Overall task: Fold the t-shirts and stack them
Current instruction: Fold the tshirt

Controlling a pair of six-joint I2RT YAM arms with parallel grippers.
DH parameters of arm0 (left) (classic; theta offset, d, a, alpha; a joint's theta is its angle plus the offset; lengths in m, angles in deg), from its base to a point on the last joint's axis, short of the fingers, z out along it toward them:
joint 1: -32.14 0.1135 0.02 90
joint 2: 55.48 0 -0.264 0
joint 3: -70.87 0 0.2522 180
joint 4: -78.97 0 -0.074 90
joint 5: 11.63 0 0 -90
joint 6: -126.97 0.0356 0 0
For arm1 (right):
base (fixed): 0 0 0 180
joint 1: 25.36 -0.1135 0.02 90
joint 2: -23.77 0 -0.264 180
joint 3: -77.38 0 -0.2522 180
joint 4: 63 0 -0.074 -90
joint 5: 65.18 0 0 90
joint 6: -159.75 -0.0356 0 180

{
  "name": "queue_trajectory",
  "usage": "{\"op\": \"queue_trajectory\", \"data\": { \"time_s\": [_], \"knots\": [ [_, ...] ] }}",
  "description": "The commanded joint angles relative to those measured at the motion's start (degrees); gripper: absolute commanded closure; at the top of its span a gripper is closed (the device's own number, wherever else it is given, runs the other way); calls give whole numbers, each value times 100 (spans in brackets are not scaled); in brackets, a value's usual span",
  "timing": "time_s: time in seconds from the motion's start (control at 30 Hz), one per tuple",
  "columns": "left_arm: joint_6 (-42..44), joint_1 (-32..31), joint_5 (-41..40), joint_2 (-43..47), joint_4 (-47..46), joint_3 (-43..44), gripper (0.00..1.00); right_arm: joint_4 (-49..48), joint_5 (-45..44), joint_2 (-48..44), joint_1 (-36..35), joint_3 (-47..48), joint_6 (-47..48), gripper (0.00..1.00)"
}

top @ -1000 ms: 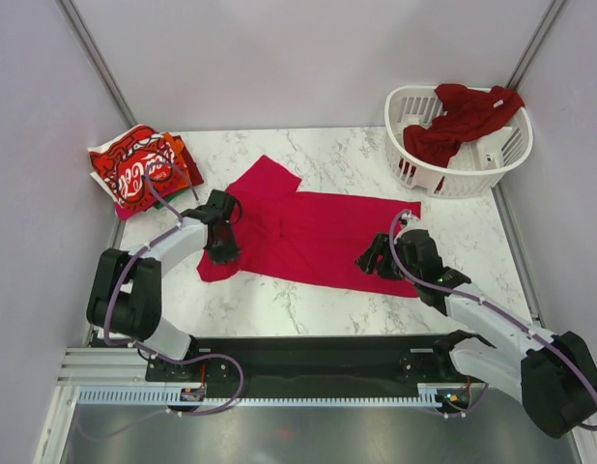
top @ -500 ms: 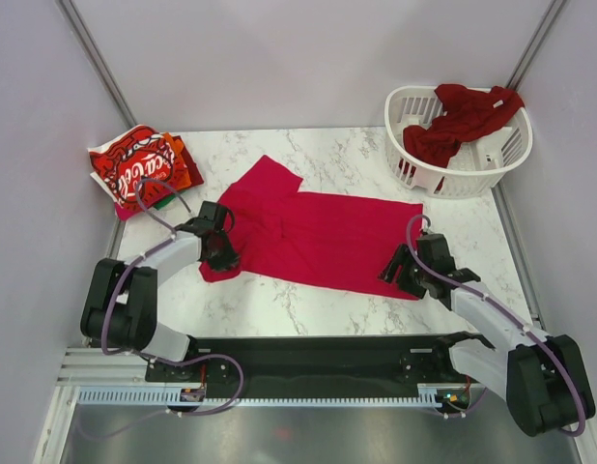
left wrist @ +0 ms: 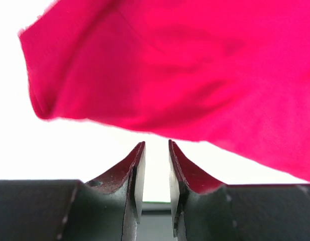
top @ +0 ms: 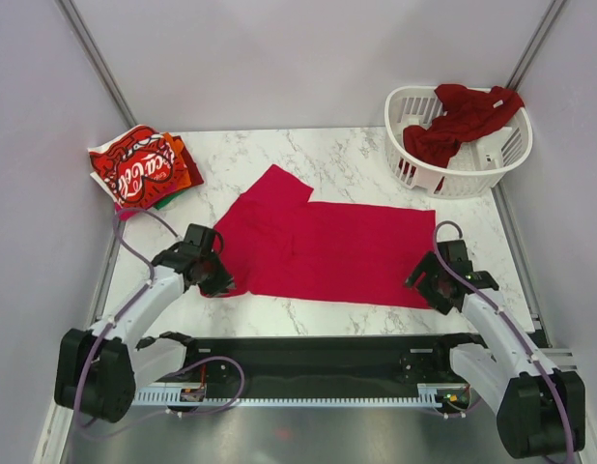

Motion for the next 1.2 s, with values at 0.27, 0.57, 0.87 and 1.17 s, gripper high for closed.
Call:
{"op": "queue_trajectory", "data": {
  "time_s": [0.27,0.57,0.87,1.17],
  "knots": [
    [-81,-288,-175,1606,1101,1031,57,452,150,-156,13,897,429,16],
    [1948,-96,-502,-1237,-1078,3289,2,-1810,2715,-946,-66,514,668,3],
    [2373,792,1753,-5378,-1905,7029,5,-3966,2956,-675,-1057,-1095,501,2],
    [2083,1092,2882,-7726,-1915,9223,6,-5014,2463,0,-1533,-1475,210,2]
  ]
}}
